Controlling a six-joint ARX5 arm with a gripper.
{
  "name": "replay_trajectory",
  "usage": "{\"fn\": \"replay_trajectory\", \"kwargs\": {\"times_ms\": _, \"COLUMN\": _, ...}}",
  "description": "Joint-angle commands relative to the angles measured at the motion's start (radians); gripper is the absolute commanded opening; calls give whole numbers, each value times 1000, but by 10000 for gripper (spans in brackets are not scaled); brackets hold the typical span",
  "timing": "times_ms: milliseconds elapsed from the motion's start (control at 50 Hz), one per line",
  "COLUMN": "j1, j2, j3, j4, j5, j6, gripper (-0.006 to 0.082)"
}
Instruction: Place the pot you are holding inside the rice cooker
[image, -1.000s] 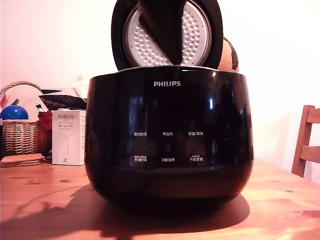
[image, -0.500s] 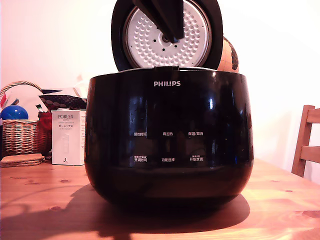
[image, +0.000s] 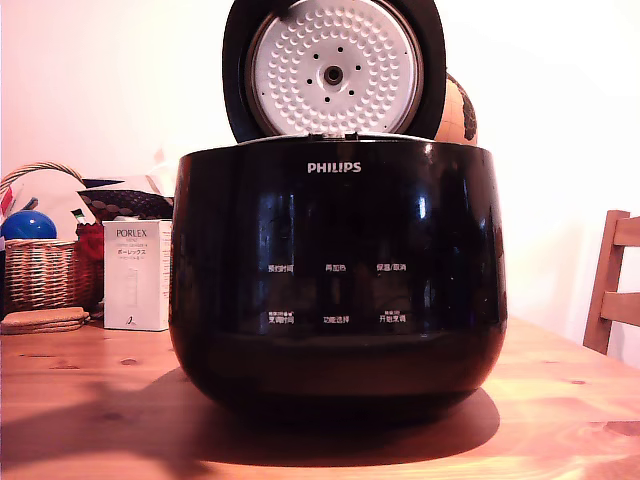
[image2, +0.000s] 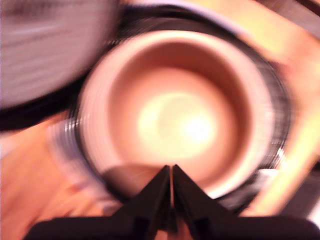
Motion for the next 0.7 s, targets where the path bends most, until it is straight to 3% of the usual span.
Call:
{"fn": "replay_trajectory", "kwargs": {"times_ms": 0, "j1": 39, "j2": -29, "j3": 14, "j4": 4, "j5": -38, "j6": -7, "gripper": -22}}
{"fn": "replay_trajectory", "kwargs": {"times_ms": 220, "j1": 201, "j2": -77, "j3": 14, "j4": 53, "j5": -132, "j6": -6, "gripper": -22}}
{"fn": "replay_trajectory", "kwargs": {"times_ms": 400, "j1": 328, "j2": -84, "j3": 14, "j4": 143, "j5": -132, "j6": -6, "gripper": -22}}
{"fn": "replay_trajectory", "kwargs": {"times_ms": 680, "j1": 412, "j2": -84, "j3": 14, "j4": 200, "j5": -131, "j6": -6, "gripper": -22}}
